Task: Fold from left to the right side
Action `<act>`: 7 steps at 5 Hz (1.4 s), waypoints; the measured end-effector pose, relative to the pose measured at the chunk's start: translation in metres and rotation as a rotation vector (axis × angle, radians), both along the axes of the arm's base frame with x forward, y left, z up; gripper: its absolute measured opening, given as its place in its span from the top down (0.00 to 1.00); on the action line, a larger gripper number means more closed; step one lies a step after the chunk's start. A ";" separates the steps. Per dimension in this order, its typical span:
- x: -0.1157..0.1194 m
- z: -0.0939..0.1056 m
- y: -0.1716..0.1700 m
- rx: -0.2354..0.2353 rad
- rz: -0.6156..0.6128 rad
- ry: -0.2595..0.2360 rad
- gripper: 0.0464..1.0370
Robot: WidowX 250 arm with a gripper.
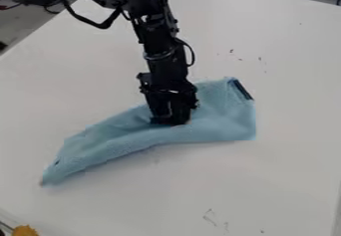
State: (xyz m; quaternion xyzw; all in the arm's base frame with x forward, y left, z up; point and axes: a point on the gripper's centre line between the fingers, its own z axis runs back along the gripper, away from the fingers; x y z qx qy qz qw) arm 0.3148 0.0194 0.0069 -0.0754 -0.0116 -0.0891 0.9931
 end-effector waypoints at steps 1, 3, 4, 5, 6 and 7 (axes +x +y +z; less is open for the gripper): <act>-0.003 0.009 0.006 0.076 0.005 0.008 0.06; 0.005 0.043 0.014 0.186 -0.011 -0.090 0.04; 0.007 0.055 0.018 0.200 -0.014 -0.126 0.04; 0.006 0.063 0.018 0.204 0.000 -0.142 0.04; 0.002 0.065 0.016 0.192 0.011 -0.119 0.04; 0.002 0.064 0.016 0.192 0.011 -0.117 0.04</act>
